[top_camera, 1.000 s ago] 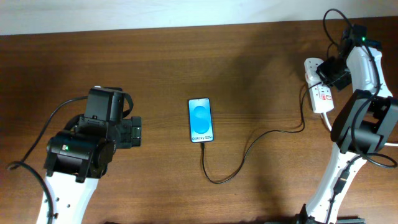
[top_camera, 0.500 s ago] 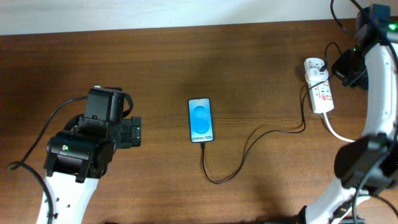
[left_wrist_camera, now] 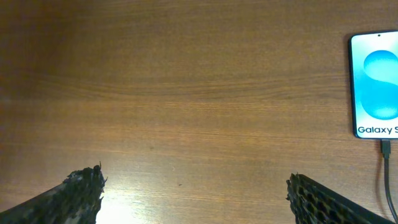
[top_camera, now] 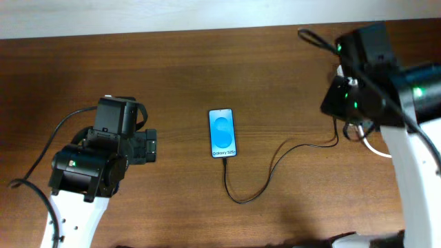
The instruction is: Plug charger to phone and switch on socket
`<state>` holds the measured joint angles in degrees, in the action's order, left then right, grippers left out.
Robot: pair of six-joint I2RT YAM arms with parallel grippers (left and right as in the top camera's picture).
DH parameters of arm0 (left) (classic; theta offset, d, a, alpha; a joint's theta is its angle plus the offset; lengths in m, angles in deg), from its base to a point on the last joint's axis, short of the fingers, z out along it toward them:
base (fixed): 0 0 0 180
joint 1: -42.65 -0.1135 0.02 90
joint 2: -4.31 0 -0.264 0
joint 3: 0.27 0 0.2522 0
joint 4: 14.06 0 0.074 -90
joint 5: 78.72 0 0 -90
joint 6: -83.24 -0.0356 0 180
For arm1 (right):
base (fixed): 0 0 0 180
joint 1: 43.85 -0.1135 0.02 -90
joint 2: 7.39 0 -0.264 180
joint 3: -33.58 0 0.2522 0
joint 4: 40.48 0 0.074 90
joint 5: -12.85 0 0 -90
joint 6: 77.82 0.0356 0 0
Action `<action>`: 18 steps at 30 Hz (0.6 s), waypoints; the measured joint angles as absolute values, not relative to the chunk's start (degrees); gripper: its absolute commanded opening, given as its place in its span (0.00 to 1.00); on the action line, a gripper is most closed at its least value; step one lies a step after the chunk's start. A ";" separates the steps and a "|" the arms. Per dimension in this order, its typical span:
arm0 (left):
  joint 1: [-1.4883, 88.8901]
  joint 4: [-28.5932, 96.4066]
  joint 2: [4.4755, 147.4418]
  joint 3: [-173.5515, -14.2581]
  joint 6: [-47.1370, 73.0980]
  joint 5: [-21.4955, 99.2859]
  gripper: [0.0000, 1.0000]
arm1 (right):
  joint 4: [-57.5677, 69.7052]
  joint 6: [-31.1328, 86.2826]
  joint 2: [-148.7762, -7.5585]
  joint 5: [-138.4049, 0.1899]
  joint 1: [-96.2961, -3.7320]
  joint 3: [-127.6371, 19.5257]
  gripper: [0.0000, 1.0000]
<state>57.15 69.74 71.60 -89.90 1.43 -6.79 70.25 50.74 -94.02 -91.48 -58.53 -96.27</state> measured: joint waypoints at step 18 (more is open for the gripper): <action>57.15 69.72 71.60 -89.86 1.43 -6.81 0.99 | 69.99 37.08 -73.94 -91.24 -65.32 -78.48 0.98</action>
<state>57.15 69.72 71.60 -89.86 1.43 -6.81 69.99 37.08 -73.94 -91.24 -65.32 -78.48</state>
